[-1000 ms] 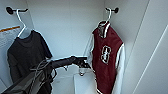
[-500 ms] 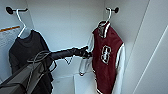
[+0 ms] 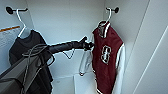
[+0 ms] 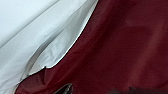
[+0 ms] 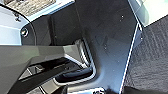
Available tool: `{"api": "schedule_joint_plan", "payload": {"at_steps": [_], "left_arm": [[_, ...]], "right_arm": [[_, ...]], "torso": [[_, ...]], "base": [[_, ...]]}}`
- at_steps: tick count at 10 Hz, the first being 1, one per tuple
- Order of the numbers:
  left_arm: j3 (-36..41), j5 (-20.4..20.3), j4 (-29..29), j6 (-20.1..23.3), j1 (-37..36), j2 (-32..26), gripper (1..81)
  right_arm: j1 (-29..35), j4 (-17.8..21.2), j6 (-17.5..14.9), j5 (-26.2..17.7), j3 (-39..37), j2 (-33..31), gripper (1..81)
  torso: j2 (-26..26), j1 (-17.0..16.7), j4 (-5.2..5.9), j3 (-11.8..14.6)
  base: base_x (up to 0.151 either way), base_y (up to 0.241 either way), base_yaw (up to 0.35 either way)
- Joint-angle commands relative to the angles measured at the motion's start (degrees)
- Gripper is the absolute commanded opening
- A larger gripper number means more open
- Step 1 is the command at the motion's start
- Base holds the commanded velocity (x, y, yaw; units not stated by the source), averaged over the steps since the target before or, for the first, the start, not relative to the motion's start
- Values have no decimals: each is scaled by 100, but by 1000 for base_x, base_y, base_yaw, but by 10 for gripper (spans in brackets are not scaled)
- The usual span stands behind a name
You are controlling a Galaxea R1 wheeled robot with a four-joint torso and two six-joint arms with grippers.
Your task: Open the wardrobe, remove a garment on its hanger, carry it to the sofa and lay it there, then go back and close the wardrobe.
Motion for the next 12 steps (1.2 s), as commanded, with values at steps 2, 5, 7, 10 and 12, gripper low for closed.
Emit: {"api": "schedule_joint_plan", "payload": {"at_steps": [2, 5, 7, 10, 12], "left_arm": [[-22, -322, -374, -688, -1663, -62, 811], [31, -612, -445, -1558, -2032, -80, 811], [66, -639, -445, -1805, -2278, -27, 811], [-152, -883, -445, -1840, -2560, 182, 811], [-259, -929, -445, -1937, -2604, 350, 811]], "right_arm": [[180, -2, 17, -293, 41, 79, 811], [154, -2, 17, -293, 6, 115, 811], [154, -2, 17, -293, 6, 141, 811], [163, -2, 17, -293, -3, 194, 811], [145, -2, 18, -293, 6, 185, 811]], "torso": [[0, 0, 0, 0], [0, 2, 0, -2], [0, 2, 0, -2], [0, 2, 0, -2], [0, 2, 0, -2]], "base": [[0, 0, 0], [0, 0, 0], [0, 0, 0], [0, 0, 0], [0, 0, 0]]}}
